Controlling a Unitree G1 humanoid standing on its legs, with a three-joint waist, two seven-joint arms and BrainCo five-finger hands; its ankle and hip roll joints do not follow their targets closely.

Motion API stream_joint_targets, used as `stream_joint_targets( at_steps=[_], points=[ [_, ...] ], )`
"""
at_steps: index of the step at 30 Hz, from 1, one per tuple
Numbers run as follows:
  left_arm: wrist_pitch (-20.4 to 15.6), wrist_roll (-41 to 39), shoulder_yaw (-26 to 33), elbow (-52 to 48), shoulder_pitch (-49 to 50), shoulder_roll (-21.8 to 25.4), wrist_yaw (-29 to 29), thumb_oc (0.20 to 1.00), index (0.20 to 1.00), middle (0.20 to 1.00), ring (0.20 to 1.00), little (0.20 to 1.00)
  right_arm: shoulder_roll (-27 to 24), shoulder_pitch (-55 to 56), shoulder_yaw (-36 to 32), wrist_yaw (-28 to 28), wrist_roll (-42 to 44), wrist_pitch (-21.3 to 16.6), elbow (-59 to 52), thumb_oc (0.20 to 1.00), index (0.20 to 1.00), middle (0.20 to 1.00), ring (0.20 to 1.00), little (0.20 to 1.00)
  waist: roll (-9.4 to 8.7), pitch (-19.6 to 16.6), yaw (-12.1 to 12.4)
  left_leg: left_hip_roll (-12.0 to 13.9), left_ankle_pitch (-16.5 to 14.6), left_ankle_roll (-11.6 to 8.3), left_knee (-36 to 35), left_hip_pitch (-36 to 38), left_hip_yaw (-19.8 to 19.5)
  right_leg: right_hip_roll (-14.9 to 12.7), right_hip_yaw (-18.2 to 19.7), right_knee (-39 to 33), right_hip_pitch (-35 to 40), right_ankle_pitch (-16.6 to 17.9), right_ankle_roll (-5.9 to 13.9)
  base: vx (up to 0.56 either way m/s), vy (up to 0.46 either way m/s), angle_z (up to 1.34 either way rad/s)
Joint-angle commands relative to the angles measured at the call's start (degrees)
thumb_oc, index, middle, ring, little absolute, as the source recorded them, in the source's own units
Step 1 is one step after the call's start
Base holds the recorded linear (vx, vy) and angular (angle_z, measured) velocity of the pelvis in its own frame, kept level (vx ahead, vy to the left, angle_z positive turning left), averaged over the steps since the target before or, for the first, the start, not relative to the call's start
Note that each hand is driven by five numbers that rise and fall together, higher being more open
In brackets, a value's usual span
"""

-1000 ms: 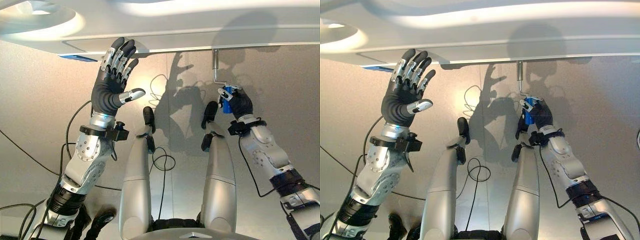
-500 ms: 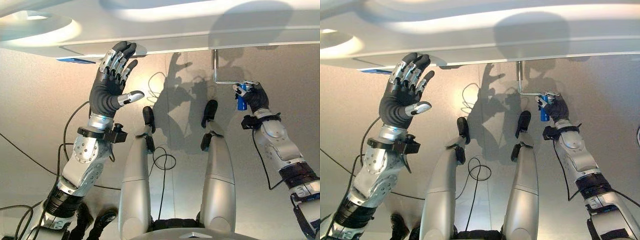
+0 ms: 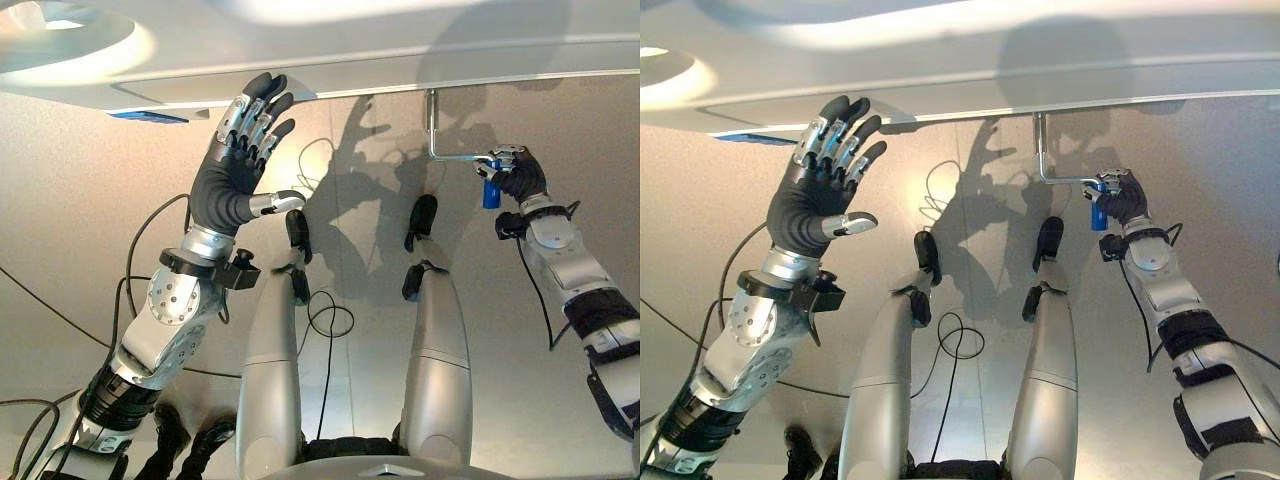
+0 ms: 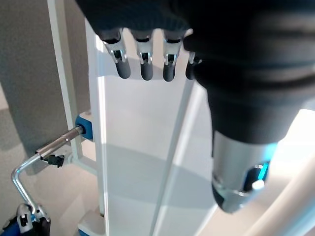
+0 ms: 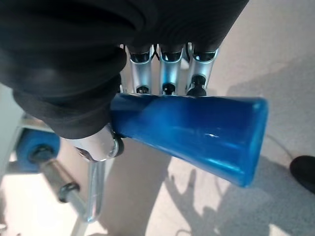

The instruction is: Raise the hospital bed

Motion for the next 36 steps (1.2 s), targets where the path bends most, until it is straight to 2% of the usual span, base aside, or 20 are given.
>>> stream_joint_targets(
  at_steps=[1, 8, 9, 10, 12, 13, 14, 15, 16, 19, 21, 23, 24, 26, 27, 28, 29, 30, 34, 36],
  points=[
    [-3.49, 0.23, 0.46, -4.65, -0.21, -2.49, -0.33, 1.000, 1.000, 1.000, 1.000, 1.000, -11.46, -13.85, -7.11, -9.34, 2.52, 0.25, 10.72, 0.200, 0.200, 0.200, 0.200, 0.200, 2.57, -1.77, 0.94, 2.12, 6.18, -3.99, -7.75, 2.40, -4.40, 0.64, -0.77, 9.51, -0.31, -5.08, 0.24, 0.00, 0.000, 0.00],
    [-3.05, 0.28, -1.40, -4.27, -2.33, -3.19, 0.68, 1.000, 1.000, 1.000, 1.000, 1.000, -7.54, -19.81, -1.44, -7.23, 2.06, 2.91, 23.53, 0.200, 0.200, 0.200, 0.200, 0.200, 3.53, -1.77, 1.62, 1.91, 6.07, -4.02, -6.17, 0.11, -4.45, 0.39, -0.63, 10.88, -2.38, -5.04, 0.10, 0.01, 0.006, 0.00],
    [-2.84, 0.14, -2.15, -4.00, -2.12, -3.62, 0.87, 1.000, 1.000, 1.000, 1.000, 1.000, -6.15, -19.50, -0.60, -6.88, 2.07, 3.67, 25.96, 0.200, 0.200, 0.200, 0.200, 0.200, 3.71, -1.77, 1.86, 1.75, 4.29, -4.34, -5.05, 1.10, -4.79, 0.29, -0.27, 12.06, -1.34, -6.74, 0.54, 0.00, 0.008, 0.09],
    [-2.88, 0.20, -1.77, -4.03, -2.79, -3.54, 0.90, 1.000, 1.000, 1.000, 1.000, 1.000, -6.27, -20.54, -0.53, -6.80, 2.14, 3.54, 26.20, 0.200, 0.200, 0.200, 0.200, 0.200, 3.77, -1.77, 1.81, 1.77, 5.96, -3.95, -5.45, -0.64, -4.55, 0.27, -0.61, 11.30, -2.90, -5.06, 0.09, 0.00, 0.008, 0.07],
    [-2.88, 0.20, -1.76, -4.02, -2.81, -3.55, 0.90, 1.000, 1.000, 1.000, 1.000, 1.000, -6.28, -20.59, -0.50, -6.80, 2.15, 3.54, 26.22, 0.200, 0.200, 0.200, 0.200, 0.200, 3.77, -1.77, 1.81, 1.78, 5.98, -3.95, -5.46, -0.66, -4.54, 0.27, -0.60, 11.29, -2.92, -5.04, 0.09, 0.00, 0.006, 0.01],
    [-2.84, 0.24, -2.47, -3.76, -2.72, -3.97, 1.21, 1.000, 1.000, 1.000, 1.000, 1.000, -5.14, -20.19, 0.39, -6.20, 1.86, 4.08, 27.87, 0.200, 0.200, 0.200, 0.200, 0.200, 3.95, -1.77, 2.07, 1.67, 4.26, -4.26, -4.55, 0.50, -4.85, 0.27, -0.17, 12.47, -1.75, -6.74, 0.55, 0.00, 0.000, 0.00],
    [-2.72, 0.42, -2.79, -3.34, -4.04, -4.38, 1.42, 1.000, 1.000, 1.000, 1.000, 1.000, -3.75, -19.97, 1.40, -4.72, 1.02, 4.96, 30.13, 0.200, 0.200, 0.200, 0.200, 0.200, 4.32, -1.77, 2.33, 1.43, 5.84, -3.78, -4.45, -1.56, -4.77, 0.13, -0.37, 12.27, -3.57, -5.20, 0.09, 0.06, 0.009, -0.01],
    [-2.72, 0.38, -3.13, -3.18, -3.55, -4.53, 1.44, 1.000, 1.000, 1.000, 1.000, 1.000, -3.63, -19.51, 1.66, -4.60, 1.04, 4.95, 30.40, 0.200, 0.200, 0.200, 0.200, 0.200, 4.34, -1.77, 2.28, 1.40, 4.12, -4.15, -3.77, -0.18, -5.06, 0.13, -0.03, 13.18, -2.31, -6.87, 0.55, 0.00, 0.008, 0.04],
    [-2.74, 0.38, -3.12, -3.16, -3.59, -4.55, 1.44, 1.000, 1.000, 1.000, 1.000, 1.000, -3.64, -19.58, 1.70, -4.58, 1.05, 4.93, 30.45, 0.200, 0.200, 0.200, 0.200, 0.200, 4.36, -1.77, 2.26, 1.39, 4.10, -4.15, -3.73, -0.24, -5.07, 0.12, -0.04, 13.21, -2.35, -6.89, 0.55, 0.06, -0.004, 0.04],
    [-2.62, -0.29, -4.07, -2.20, -5.69, -5.54, 1.57, 1.000, 1.000, 1.000, 1.000, 1.000, -1.07, -19.61, 0.71, -3.53, 0.70, 6.57, 36.78, 0.200, 0.200, 0.200, 0.200, 0.200, 5.93, -1.77, 3.44, 0.79, 5.66, -3.65, -3.33, -2.75, -5.00, -0.41, -0.68, 13.46, -4.21, -5.59, 0.12, -0.04, 0.048, 0.00],
    [-2.65, -0.49, -4.54, -2.12, -5.44, -5.92, 1.68, 1.000, 1.000, 1.000, 1.000, 1.000, -0.22, -18.59, 0.48, -3.49, 0.86, 6.71, 37.30, 0.200, 0.200, 0.200, 0.200, 0.200, 6.21, -1.77, 3.70, 0.61, 3.92, -3.98, -2.39, -1.71, -5.37, -0.43, -0.37, 14.55, -3.16, -7.30, 0.61, 0.05, 0.009, 0.07],
    [-2.66, -0.57, -4.23, -2.10, -6.20, -5.99, 1.67, 1.000, 1.000, 1.000, 1.000, 1.000, 0.07, -18.88, -0.01, -3.47, 0.93, 6.76, 37.71, 0.200, 0.200, 0.200, 0.200, 0.200, 6.52, -1.77, 3.93, 0.52, 5.63, -3.58, -2.80, -3.38, -5.25, -0.59, -0.80, 13.93, -4.65, -5.75, 0.16, -0.02, 0.018, 0.07],
    [-2.60, -0.69, -4.73, -1.69, -5.99, -6.91, 1.81, 1.000, 1.000, 1.000, 1.000, 1.000, 1.98, -17.46, -0.34, -3.13, 0.95, 7.06, 38.55, 0.200, 0.200, 0.200, 0.200, 0.200, 7.31, -1.77, 4.50, 0.16, 3.96, -3.84, -1.43, -2.76, -5.66, -0.80, -0.31, 15.49, -3.80, -7.50, 0.60, -0.04, 0.032, 0.08],
    [-2.43, -0.70, -4.61, -1.63, -6.76, -7.37, 1.80, 1.000, 1.000, 1.000, 1.000, 1.000, 3.10, -17.18, -1.00, -2.91, 1.01, 7.15, 38.26, 0.200, 0.200, 0.200, 0.200, 0.200, 7.93, -1.77, 5.02, -0.14, 5.53, -3.35, -1.14, -5.06, -5.77, -0.94, -0.88, 15.50, -5.71, -6.02, 0.15, 0.01, 0.030, 0.10],
    [-2.41, -0.76, -4.97, -1.52, -6.18, -7.50, 1.80, 1.000, 1.000, 1.000, 1.000, 1.000, 3.23, -16.51, -0.87, -2.87, 1.01, 7.20, 38.41, 0.200, 0.200, 0.200, 0.200, 0.200, 7.88, -1.77, 4.98, -0.18, 3.80, -3.71, -0.50, -3.57, -5.96, -0.91, -0.47, 16.35, -4.37, -7.65, 0.62, 0.00, 0.021, 0.08],
    [-2.43, -0.70, -4.62, -1.62, -6.76, -7.37, 1.80, 1.000, 1.000, 1.000, 1.000, 1.000, 3.10, -17.17, -1.01, -2.91, 1.01, 7.16, 38.25, 0.200, 0.200, 0.200, 0.200, 0.200, 7.93, -1.77, 5.03, -0.14, 5.52, -3.35, -1.12, -5.07, -5.78, -0.93, -0.89, 15.50, -5.71, -6.02, 0.15, 0.05, 0.000, 0.05],
    [-2.43, -0.91, -4.96, -1.52, -6.35, -7.75, 1.81, 1.000, 1.000, 1.000, 1.000, 1.000, 3.95, -16.44, -0.78, -2.65, 0.89, 7.26, 38.45, 0.200, 0.200, 0.200, 0.200, 0.200, 8.17, -1.77, 5.29, -0.27, 4.23, -3.56, -0.41, -4.19, -5.94, -1.00, -0.49, 16.43, -4.94, -7.22, 0.51, -0.04, 0.040, 0.02],
    [-2.46, -1.12, -4.93, -1.48, -6.96, -8.70, 1.76, 1.000, 1.000, 1.000, 1.000, 1.000, 6.02, -15.77, -1.39, -2.27, 0.92, 7.48, 38.81, 0.200, 0.200, 0.200, 0.200, 0.200, 9.04, -1.77, 5.92, -0.52, 5.57, -3.31, 0.32, -6.35, -5.91, -1.25, -0.58, 16.77, -6.62, -6.03, 0.17, 0.01, 0.030, 0.03],
    [-2.13, -0.97, -5.52, -1.35, -6.23, -9.68, 2.33, 1.000, 1.000, 1.000, 1.000, 1.000, 8.33, -14.07, -1.68, -2.15, 0.76, 7.88, 38.71, 0.200, 0.200, 0.200, 0.200, 0.200, 9.53, -1.77, 6.34, -0.74, 3.61, -3.60, 2.30, -5.67, -5.98, -1.30, -0.24, 18.69, -5.88, -7.72, 0.65, 0.04, 0.023, 0.07],
    [-1.94, -1.24, -5.33, -1.44, -6.71, -10.03, 2.32, 1.000, 1.000, 1.000, 1.000, 1.000, 9.72, -14.37, -1.82, -1.87, 0.75, 8.10, 38.94, 0.200, 0.200, 0.200, 0.200, 0.200, 10.17, -1.77, 6.73, -0.86, 5.28, -3.15, 2.35, -7.73, -5.96, -1.54, -0.54, 18.48, -7.51, -6.17, 0.22, -0.01, 0.018, 0.00]
  ],
)
